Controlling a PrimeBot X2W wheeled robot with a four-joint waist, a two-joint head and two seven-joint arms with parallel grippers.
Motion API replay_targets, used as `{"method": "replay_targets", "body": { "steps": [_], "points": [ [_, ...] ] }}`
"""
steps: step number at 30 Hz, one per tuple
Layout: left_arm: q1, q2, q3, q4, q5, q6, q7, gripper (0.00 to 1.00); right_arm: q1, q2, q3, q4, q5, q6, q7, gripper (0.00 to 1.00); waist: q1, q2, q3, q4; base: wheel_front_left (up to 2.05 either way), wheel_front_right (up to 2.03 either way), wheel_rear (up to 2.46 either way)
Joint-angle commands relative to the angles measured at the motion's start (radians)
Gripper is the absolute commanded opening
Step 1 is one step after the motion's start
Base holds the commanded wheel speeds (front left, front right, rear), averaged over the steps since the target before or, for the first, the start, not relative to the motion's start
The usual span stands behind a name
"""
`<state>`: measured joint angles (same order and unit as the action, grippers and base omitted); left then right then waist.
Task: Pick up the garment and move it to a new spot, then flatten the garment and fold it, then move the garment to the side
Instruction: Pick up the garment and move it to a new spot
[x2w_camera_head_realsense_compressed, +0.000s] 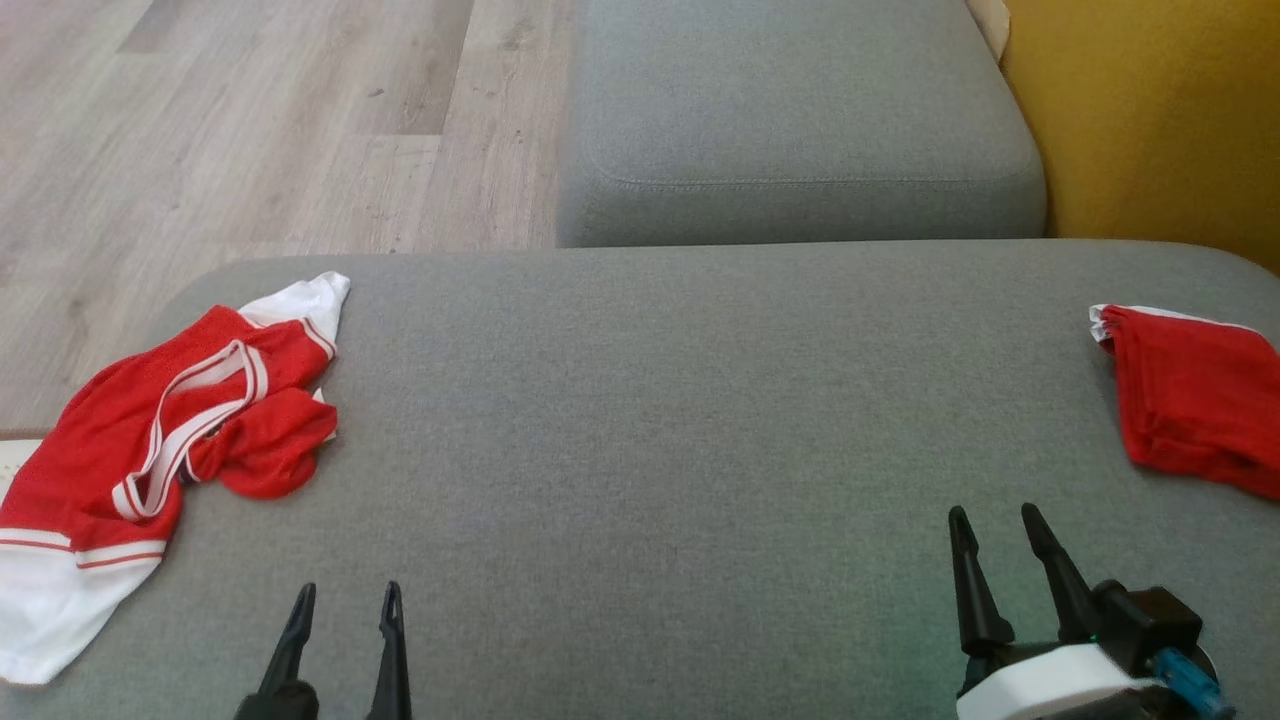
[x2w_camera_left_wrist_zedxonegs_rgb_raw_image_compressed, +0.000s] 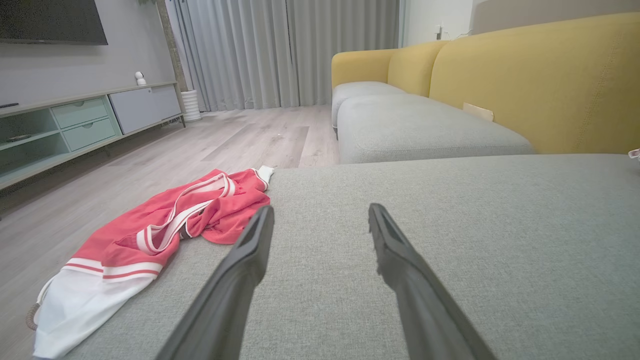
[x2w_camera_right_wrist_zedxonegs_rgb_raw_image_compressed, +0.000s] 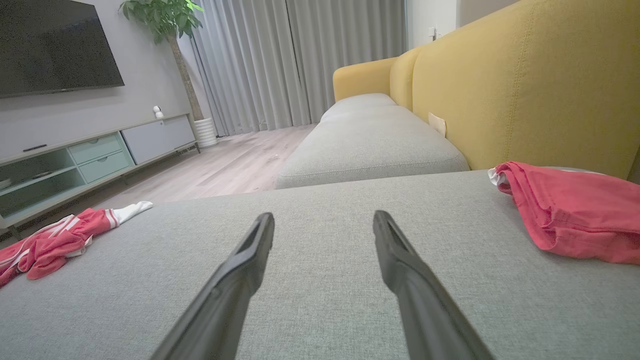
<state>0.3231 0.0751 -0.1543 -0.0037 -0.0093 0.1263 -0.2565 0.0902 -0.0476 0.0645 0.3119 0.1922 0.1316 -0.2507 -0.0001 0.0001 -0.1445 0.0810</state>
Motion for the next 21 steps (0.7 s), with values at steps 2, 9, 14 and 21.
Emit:
{"method": "replay_targets", "body": {
  "steps": [2, 9, 14, 21],
  "points": [
    [-0.064, 0.004, 0.022, -0.033, 0.003, -0.003, -0.005, 1.0, -0.034, -0.003, 0.021, -0.041, 0.001, -0.001, -0.011, 1.0, 0.0001, -0.0001, 0.001, 0.004, 0.0, 0.0, 0.0],
    [-0.075, 0.006, 0.018, -0.029, 0.004, -0.005, -0.005, 1.0, -0.027, -0.003, 0.029, -0.045, -0.005, -0.001, -0.011, 1.0, 0.0001, -0.0001, -0.001, 0.012, 0.0, 0.0, 0.0],
    [-0.081, 0.006, 0.015, -0.028, 0.005, -0.004, -0.005, 1.0, -0.023, -0.003, 0.031, -0.045, -0.005, -0.001, -0.011, 1.0, 0.0001, -0.0001, -0.001, 0.017, 0.0, 0.0, 0.0],
    [-0.084, 0.012, 0.013, -0.028, 0.011, 0.006, -0.005, 1.0, -0.008, -0.003, 0.042, -0.046, 0.009, -0.001, -0.011, 1.0, 0.0001, -0.0001, 0.004, 0.059, 0.0, 0.0, 0.0]
  ]
}}
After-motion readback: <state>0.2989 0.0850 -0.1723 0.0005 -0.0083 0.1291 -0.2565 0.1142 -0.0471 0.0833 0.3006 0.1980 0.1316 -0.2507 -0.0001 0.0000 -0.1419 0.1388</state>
